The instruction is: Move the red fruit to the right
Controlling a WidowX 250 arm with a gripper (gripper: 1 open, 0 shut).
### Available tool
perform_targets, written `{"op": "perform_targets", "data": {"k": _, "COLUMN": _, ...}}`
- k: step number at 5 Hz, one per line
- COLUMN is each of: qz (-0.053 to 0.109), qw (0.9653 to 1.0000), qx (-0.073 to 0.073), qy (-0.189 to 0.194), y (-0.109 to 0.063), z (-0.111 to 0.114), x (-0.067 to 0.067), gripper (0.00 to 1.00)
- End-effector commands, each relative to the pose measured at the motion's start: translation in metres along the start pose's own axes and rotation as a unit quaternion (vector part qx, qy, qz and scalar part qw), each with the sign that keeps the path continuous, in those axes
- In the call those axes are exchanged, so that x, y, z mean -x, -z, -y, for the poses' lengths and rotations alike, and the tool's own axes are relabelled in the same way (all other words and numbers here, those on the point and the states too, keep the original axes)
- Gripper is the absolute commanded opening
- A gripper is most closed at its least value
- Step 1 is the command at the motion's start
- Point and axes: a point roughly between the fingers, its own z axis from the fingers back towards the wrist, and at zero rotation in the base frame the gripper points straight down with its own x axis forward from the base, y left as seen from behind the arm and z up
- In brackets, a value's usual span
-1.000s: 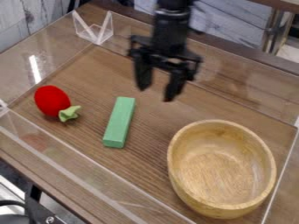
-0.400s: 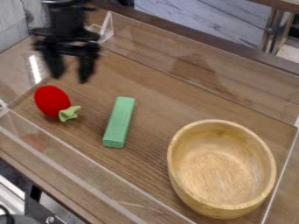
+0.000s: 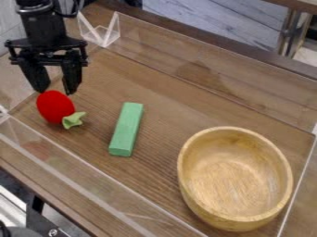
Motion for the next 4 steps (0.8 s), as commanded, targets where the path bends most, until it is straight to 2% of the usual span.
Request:
{"op": "perform_targets", "data": {"k": 1, "qz": 0.008, "qw": 0.9997, "qx": -0.007, "qy": 0.022, "y": 0.010, "z": 0.002, "x": -0.005, "gripper": 1.00}}
{"op": "perform_targets", "data": {"k": 2, "qz": 0.008, "qw": 0.9989, "qx": -0.014, "qy": 0.045, "y": 0.023, "z": 0.005, "x": -0.010, "gripper": 1.00}}
{"op": "perform_targets", "data": {"k": 3, "qz": 0.009, "qw": 0.9997, "qx": -0.013, "qy": 0.019, "y": 0.027, "z": 0.001, "x": -0.024, "gripper": 1.00}}
{"op": "perform_targets", "data": {"k": 4, "qz": 0.009, "qw": 0.9999, "qx": -0.012, "qy": -0.001, "y": 0.026, "z": 0.000, "x": -0.033, "gripper": 1.00}}
